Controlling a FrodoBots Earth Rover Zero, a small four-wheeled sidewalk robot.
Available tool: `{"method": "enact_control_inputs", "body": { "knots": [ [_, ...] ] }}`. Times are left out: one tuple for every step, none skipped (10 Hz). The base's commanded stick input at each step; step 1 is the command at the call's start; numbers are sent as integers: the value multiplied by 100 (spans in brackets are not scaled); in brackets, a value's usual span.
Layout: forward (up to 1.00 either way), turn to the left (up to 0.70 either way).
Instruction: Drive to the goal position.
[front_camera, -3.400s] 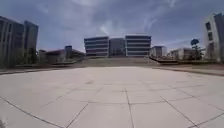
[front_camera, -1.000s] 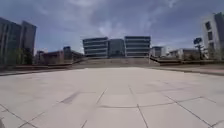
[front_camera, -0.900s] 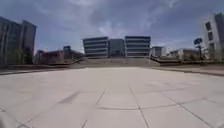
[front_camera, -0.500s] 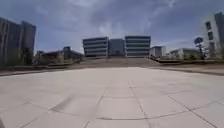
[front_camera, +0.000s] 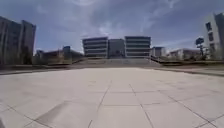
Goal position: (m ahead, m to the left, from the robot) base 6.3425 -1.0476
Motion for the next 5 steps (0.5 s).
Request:
{"method": "enact_control_inputs", "body": {
  "knots": [
    [69,0],
    [69,0],
    [69,0],
    [69,0],
    [69,0]
  ]
}}
